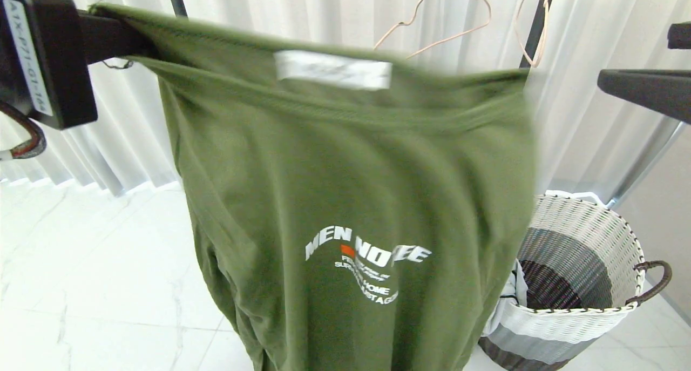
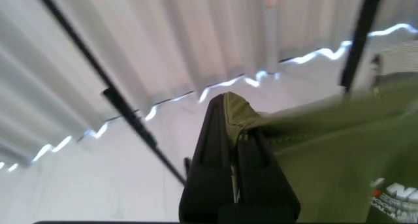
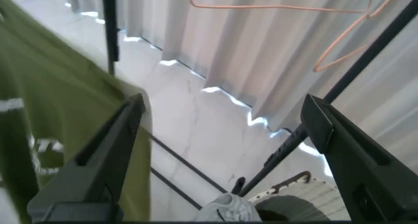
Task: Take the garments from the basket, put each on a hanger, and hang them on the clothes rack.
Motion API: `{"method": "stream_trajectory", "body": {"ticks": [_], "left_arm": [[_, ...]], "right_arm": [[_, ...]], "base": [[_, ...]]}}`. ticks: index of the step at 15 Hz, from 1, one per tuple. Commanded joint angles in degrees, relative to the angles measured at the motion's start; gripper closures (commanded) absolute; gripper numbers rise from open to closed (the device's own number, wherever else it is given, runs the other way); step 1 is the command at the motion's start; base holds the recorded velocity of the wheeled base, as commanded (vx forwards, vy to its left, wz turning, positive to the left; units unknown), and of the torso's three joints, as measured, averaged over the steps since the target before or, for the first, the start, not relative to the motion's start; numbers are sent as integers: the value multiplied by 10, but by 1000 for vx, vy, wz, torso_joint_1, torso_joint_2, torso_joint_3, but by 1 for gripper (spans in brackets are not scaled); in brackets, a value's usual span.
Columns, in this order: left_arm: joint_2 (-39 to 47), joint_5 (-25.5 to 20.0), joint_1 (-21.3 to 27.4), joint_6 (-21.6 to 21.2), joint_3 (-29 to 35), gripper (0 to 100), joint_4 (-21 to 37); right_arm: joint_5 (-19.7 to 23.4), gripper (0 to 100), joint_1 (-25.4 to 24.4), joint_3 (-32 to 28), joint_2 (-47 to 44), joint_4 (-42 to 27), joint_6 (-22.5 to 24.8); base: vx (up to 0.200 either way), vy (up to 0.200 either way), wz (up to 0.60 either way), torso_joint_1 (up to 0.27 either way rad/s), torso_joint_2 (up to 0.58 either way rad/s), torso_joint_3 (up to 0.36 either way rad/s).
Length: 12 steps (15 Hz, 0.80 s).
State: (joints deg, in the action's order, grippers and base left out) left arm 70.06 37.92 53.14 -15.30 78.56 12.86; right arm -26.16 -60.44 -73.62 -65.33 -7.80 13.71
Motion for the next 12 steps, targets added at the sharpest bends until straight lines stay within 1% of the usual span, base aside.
{"method": "stream_trajectory", "body": {"ticks": [1,4,5,6,7,8,9,10,12], "left_arm": [[-3,0,-17,0,-4,100,1],[-4,0,-17,0,-5,100,0],[-8,0,-17,0,-5,100,1],[-13,0,-17,-1,-7,100,1],[-19,0,-17,-3,-10,100,1],[-21,0,-17,-3,-12,100,1],[-26,0,-17,-3,-17,100,1],[-30,0,-17,-3,-19,100,1],[-32,0,-17,-3,-21,100,1]], "right_arm": [[1,0,-5,5,14,0,-1],[1,0,24,8,13,-7,-9],[-1,0,47,8,13,-24,-8],[-2,0,109,4,16,-76,-3],[-1,0,166,-5,21,-124,14],[1,0,193,-9,27,-145,35],[1,0,231,-7,36,-164,76],[1,0,254,-2,46,-165,103],[-1,0,295,4,52,-165,136]], "base": [[0,0,0,0,0,0],[0,0,0,0,0,0],[0,0,0,0,0,0],[0,0,0,0,0,0],[0,0,0,0,0,0],[0,0,0,0,0,0],[0,0,0,0,0,0],[0,0,0,0,0,0],[0,0,0,0,0,0]]}}
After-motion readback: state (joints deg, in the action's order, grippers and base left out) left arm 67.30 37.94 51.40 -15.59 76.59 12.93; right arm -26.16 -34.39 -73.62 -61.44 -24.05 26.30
